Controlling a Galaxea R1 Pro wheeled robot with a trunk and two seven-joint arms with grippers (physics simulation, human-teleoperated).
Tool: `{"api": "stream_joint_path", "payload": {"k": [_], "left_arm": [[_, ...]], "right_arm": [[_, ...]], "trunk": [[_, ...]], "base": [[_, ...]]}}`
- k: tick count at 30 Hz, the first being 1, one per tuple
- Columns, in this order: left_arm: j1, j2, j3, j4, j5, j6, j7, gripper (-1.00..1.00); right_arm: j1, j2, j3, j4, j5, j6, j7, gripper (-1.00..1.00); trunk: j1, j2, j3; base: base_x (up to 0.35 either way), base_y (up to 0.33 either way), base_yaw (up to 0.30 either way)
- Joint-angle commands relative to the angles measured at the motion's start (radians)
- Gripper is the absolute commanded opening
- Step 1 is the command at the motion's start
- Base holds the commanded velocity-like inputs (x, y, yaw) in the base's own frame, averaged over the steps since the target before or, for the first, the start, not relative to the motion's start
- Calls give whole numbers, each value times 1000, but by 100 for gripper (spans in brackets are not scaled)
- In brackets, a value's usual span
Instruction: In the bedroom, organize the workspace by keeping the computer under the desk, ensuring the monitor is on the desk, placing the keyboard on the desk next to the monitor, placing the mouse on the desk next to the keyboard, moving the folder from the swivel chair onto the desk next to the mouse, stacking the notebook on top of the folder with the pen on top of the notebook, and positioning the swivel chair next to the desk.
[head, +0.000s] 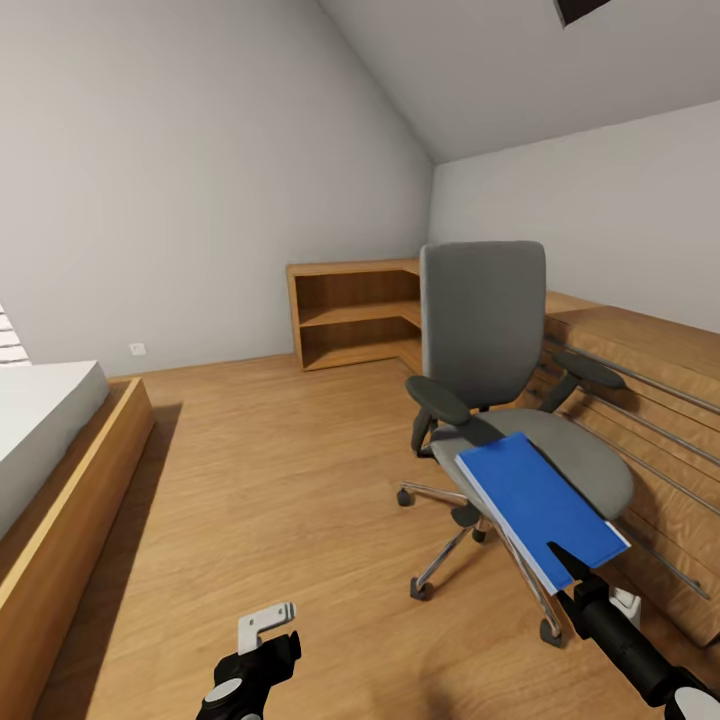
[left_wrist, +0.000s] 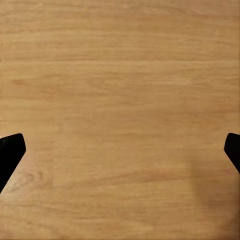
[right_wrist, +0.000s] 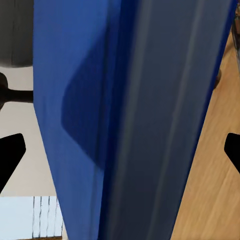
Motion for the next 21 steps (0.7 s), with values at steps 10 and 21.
{"api": "stream_joint_path", "payload": {"k": [10, 21], "left_arm": [[-1, -1, -2, 7, 3, 3, 7, 100], [-1, -3, -2, 8, 3, 3, 7, 100]], "right_arm": [[0, 0, -1, -1, -5, 8, 0, -100], [0, 0, -1, -1, -5, 7, 2, -100]], "trunk": [[0, 0, -1], [-1, 0, 7]], "base": [[5, 4, 0], [0, 0, 0]]}}
